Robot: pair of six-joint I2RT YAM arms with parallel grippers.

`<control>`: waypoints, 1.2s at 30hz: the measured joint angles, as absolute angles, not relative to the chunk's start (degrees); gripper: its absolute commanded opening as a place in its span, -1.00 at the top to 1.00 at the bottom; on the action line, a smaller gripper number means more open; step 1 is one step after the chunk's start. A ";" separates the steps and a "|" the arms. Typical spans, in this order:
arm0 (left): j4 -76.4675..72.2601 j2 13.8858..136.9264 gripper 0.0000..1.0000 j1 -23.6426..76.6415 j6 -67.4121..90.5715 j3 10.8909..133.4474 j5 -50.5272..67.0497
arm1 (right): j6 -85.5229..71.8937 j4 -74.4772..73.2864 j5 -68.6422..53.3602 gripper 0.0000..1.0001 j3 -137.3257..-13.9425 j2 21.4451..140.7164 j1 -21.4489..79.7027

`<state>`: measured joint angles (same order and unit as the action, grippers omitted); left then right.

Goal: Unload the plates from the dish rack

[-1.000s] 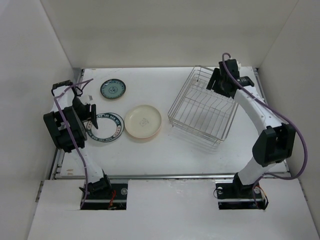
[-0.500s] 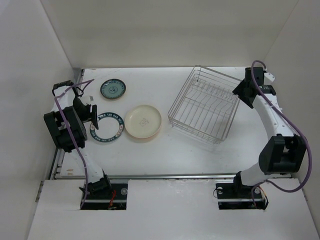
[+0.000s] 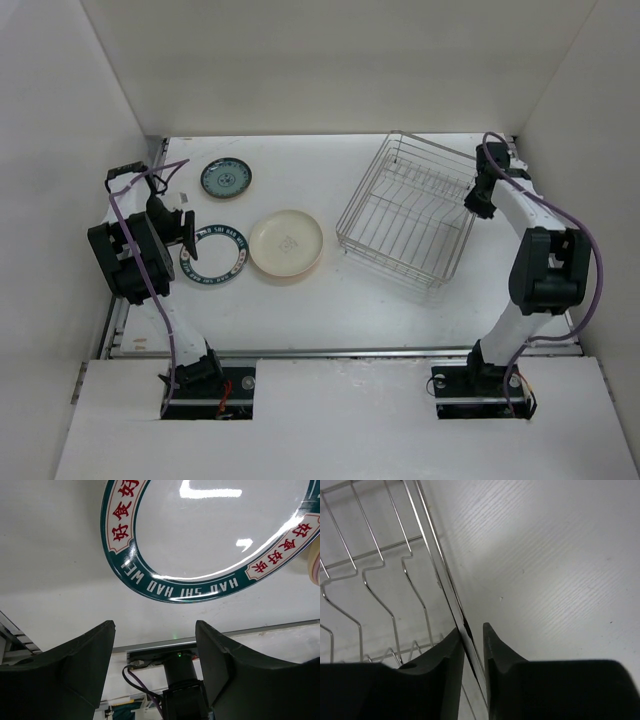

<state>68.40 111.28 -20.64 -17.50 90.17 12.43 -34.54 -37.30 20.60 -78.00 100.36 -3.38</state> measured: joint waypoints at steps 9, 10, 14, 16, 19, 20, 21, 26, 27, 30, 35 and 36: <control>68.36 111.28 -0.24 -20.64 -17.52 89.60 12.69 | -20.38 -35.20 20.58 0.90 -82.17 104.29 -3.22; 68.36 111.28 -0.24 -20.64 -17.52 89.60 12.82 | -18.57 -34.37 20.58 0.90 -82.21 104.49 -3.22; 68.36 111.28 -0.24 -20.64 -17.52 89.60 13.19 | -11.09 -30.55 19.68 0.90 -82.21 104.62 -3.01; 68.36 111.28 -0.24 -20.64 -17.52 89.60 13.28 | -7.46 -28.32 18.20 0.90 -82.21 104.62 -2.94; 68.36 111.28 -0.24 -20.64 -17.52 89.60 13.32 | -2.50 -25.26 15.05 0.90 -82.21 104.62 -2.92; 68.36 111.28 -0.24 -20.64 -17.52 89.60 13.34 | -0.93 -24.43 13.98 0.88 -82.21 104.62 -2.92; 68.34 111.28 -0.24 -20.64 -17.52 89.60 13.34 | 0.60 -23.88 12.73 0.88 -82.21 104.62 -2.92; 68.34 111.28 -0.24 -20.64 -17.52 89.60 13.41 | 8.25 -22.79 6.76 0.85 -81.54 104.60 -2.92; 68.36 111.28 -0.24 -20.64 -17.52 89.60 13.43 | 9.74 -22.76 5.63 0.84 -81.23 104.60 -2.92; 68.36 111.28 -0.24 -20.64 -17.52 89.60 13.45 | 13.63 -22.57 3.49 0.82 -79.81 104.55 -2.90; 68.36 111.28 -0.24 -20.64 -17.52 89.60 13.45 | 15.05 -21.93 3.18 0.79 -79.46 104.49 -2.72; 68.36 111.28 -0.24 -20.64 -17.52 89.60 13.45 | 15.05 -21.96 3.22 0.79 -79.48 104.49 -2.70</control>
<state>68.36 111.28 -20.64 -17.52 89.60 13.45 15.05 -21.96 3.22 -79.48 104.49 -2.70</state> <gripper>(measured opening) 0.622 0.110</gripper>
